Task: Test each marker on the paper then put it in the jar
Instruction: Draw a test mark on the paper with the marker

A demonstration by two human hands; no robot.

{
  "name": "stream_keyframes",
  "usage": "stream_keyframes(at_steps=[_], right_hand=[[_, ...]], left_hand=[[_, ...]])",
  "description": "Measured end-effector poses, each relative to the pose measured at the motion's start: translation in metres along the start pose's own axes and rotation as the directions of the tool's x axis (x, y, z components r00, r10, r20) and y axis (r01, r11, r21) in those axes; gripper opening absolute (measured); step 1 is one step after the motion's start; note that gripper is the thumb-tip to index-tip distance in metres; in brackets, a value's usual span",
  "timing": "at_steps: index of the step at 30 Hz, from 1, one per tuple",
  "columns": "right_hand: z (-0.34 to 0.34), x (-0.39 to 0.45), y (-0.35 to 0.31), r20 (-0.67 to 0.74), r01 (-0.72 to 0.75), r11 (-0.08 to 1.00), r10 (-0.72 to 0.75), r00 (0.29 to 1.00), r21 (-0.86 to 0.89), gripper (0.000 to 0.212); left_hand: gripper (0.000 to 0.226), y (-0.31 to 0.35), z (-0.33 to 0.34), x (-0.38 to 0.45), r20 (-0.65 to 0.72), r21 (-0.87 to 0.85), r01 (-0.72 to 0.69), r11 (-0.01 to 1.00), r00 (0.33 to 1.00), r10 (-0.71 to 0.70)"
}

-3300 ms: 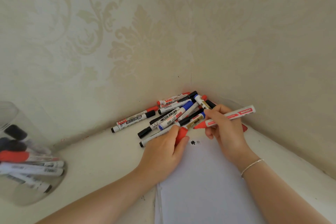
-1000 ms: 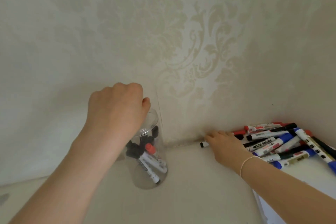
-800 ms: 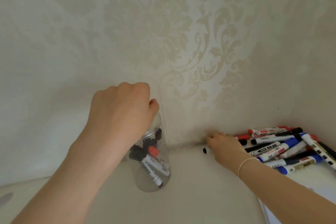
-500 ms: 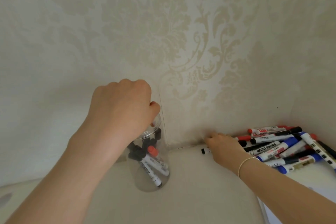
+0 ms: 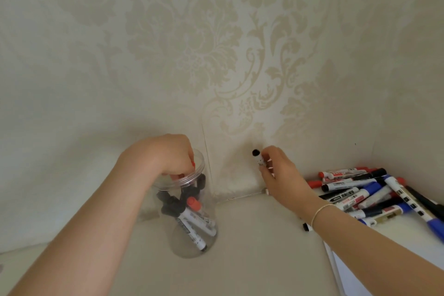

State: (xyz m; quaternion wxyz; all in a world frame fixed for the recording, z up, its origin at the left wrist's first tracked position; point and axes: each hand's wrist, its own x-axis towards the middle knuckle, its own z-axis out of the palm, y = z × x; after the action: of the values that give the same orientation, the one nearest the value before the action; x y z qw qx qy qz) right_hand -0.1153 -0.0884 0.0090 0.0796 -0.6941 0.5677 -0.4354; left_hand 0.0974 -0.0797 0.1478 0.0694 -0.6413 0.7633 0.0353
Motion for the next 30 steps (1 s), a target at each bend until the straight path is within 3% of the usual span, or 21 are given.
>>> stream_keyframes(at_steps=[2, 4, 6, 7, 9, 12, 14, 16, 18, 20, 23, 27, 30], right_hand=[[-0.005, 0.005, -0.008, -0.018, -0.158, 0.965, 0.166, 0.986, 0.209, 0.004], [-0.011, 0.010, -0.014, -0.003, -0.270, 0.885, 0.293, 0.956, 0.380, 0.005], [-0.018, 0.012, -0.016, 0.008, -0.328, 0.777, 0.384, 0.923, 0.536, 0.007], [-0.023, 0.012, -0.017, 0.017, -0.346, 0.716, 0.424, 0.906, 0.606, 0.007], [-0.031, 0.010, -0.019, 0.039, -0.365, 0.580, 0.497, 0.867, 0.728, 0.007], [-0.040, 0.007, -0.021, 0.055, -0.375, 0.449, 0.579, 0.813, 0.811, 0.009], [-0.043, 0.003, -0.022, 0.079, -0.388, 0.395, 0.609, 0.789, 0.833, 0.011], [-0.046, -0.001, -0.023, 0.121, -0.384, 0.309, 0.621, 0.774, 0.870, 0.009], [-0.050, -0.005, -0.021, 0.182, -0.390, 0.234, 0.601, 0.778, 0.891, 0.005], [-0.056, -0.009, -0.018, 0.284, -0.490, 0.298, 0.531, 0.798, 0.819, 0.009], [-0.064, -0.017, -0.018, 0.425, -0.606, 0.469, 0.441, 0.791, 0.642, 0.025], [-0.075, -0.020, -0.013, 0.358, -0.576, 0.527, 0.462, 0.811, 0.625, 0.021], [-0.084, -0.025, -0.012, 0.403, -0.583, 0.564, 0.421, 0.812, 0.585, 0.022]], left_hand=[[0.018, 0.007, 0.001, -0.009, -0.198, 0.033, 0.025, 0.999, 0.980, -0.019], [0.021, 0.026, 0.004, -0.023, -0.442, 0.136, 0.004, 0.991, 0.895, 0.057], [0.025, 0.051, 0.016, -0.032, -0.570, 0.164, -0.182, 0.970, 0.785, 0.244], [0.025, 0.062, 0.023, -0.034, -0.575, 0.137, -0.293, 0.946, 0.754, 0.317], [0.027, 0.074, 0.040, -0.023, -0.512, -0.026, -0.424, 0.905, 0.783, 0.352], [0.053, 0.085, 0.071, 0.006, -0.309, -0.268, -0.379, 0.886, 0.905, 0.293], [0.051, 0.094, 0.088, 0.019, -0.173, -0.448, -0.336, 0.829, 0.942, 0.288], [0.028, 0.101, 0.100, 0.028, -0.171, -0.594, -0.349, 0.725, 0.935, 0.310], [0.031, 0.107, 0.103, 0.031, -0.261, -0.592, -0.423, 0.686, 0.906, 0.333], [0.033, 0.112, 0.104, 0.031, -0.337, -0.556, -0.507, 0.659, 0.862, 0.379], [0.030, 0.115, 0.101, 0.029, -0.323, -0.634, -0.545, 0.549, 0.831, 0.453], [0.043, 0.112, 0.099, 0.031, -0.228, -0.706, -0.481, 0.520, 0.849, 0.476], [0.042, 0.112, 0.102, 0.031, -0.233, -0.701, -0.522, 0.486, 0.812, 0.536]])
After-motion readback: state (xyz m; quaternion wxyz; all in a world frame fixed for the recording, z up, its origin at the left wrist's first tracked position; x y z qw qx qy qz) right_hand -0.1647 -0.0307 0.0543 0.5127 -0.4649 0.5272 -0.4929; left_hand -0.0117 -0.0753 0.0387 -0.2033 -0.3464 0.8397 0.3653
